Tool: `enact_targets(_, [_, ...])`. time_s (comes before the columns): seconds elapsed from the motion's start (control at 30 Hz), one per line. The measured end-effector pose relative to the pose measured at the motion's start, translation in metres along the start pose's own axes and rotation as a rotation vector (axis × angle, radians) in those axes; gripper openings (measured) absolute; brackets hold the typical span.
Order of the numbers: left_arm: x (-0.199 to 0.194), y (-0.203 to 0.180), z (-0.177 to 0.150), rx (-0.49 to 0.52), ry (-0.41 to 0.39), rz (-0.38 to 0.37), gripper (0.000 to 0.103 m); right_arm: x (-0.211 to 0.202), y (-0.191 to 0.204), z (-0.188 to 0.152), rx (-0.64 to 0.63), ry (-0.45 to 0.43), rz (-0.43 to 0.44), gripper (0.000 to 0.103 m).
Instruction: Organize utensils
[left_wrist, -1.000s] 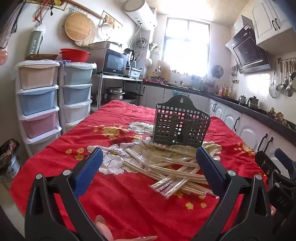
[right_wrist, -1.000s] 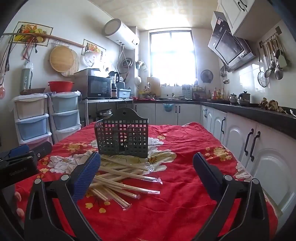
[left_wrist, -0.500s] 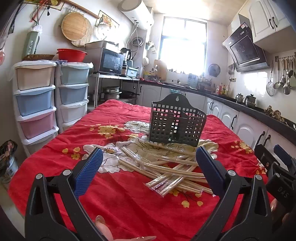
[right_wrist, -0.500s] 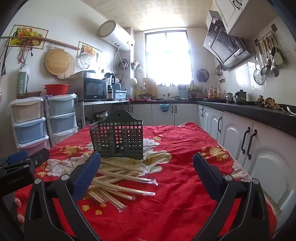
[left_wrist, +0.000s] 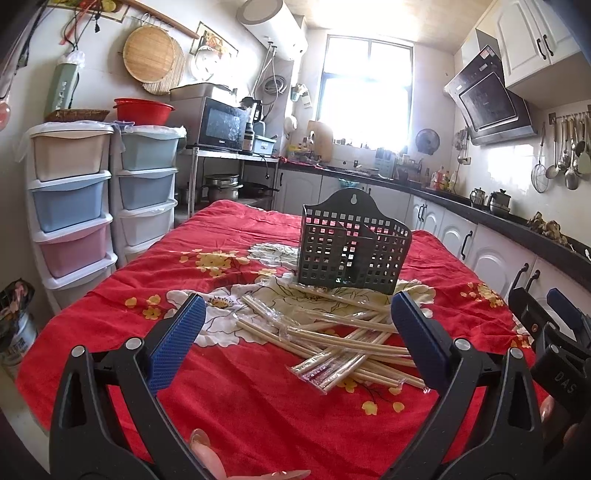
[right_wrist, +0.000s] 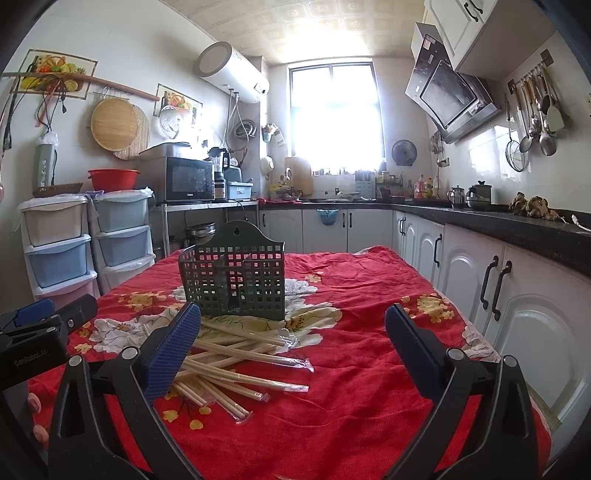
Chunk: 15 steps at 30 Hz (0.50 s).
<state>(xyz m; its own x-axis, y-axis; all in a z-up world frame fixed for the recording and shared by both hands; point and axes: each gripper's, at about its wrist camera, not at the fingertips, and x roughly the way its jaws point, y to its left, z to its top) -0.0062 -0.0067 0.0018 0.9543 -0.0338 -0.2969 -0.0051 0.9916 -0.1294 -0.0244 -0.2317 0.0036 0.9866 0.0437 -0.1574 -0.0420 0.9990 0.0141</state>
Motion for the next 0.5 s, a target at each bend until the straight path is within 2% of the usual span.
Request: enact_targets(0.5, [-0.0004,0.0011,0.0028,-0.002,0.002,0.000,0.093,0.0004,-0.0001,-0.0001,-0.003,0.002,0.002,0.097])
